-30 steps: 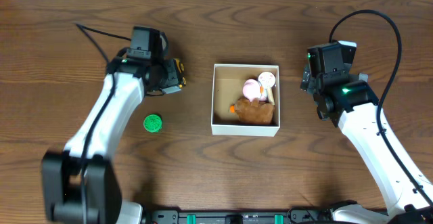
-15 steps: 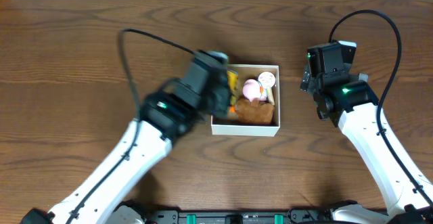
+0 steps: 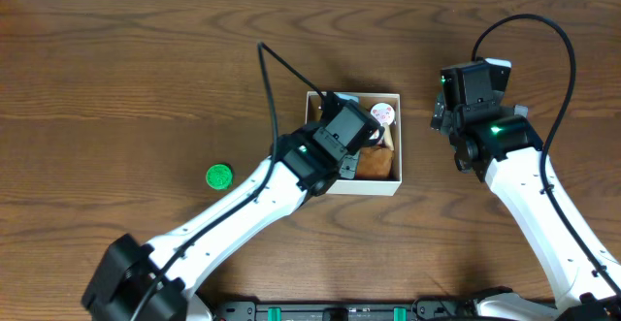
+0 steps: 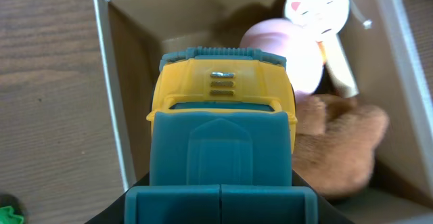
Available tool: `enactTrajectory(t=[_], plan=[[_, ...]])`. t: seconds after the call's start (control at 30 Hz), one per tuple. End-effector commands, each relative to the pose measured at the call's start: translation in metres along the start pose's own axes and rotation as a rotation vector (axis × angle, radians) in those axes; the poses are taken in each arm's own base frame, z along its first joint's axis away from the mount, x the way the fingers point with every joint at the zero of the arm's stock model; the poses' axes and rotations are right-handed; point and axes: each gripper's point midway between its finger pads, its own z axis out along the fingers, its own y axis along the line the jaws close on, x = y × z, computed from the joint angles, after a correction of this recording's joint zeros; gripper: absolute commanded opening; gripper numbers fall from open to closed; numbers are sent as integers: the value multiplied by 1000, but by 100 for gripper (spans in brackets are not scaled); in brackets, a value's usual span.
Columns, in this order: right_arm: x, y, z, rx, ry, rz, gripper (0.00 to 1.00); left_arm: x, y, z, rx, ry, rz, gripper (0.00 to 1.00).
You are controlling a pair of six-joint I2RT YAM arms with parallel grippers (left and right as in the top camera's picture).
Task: Pack container
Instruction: 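Carry the truck right and lower it into the box's left side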
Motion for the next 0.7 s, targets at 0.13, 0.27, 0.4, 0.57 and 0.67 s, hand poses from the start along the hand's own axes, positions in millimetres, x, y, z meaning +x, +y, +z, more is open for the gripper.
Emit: enactTrajectory(t=[0.13,0.27,0.4,0.57,0.67], plan=[[-5,-3,-3,8,-15,16,99,5,13,16,-93,14,-43,44],[-5,-3,-3,8,-15,16,99,6,18,17,-122,15,-55,54],[-5,-3,-3,8,-15,16,99,7,18,17,-121,16,-55,66],[-5,-3,-3,8,-15,16,99,6,16,14,-104,18,-62,70],[-5,-3,-3,8,-15,16,99,0,15,6,-91,-5,-69,70]])
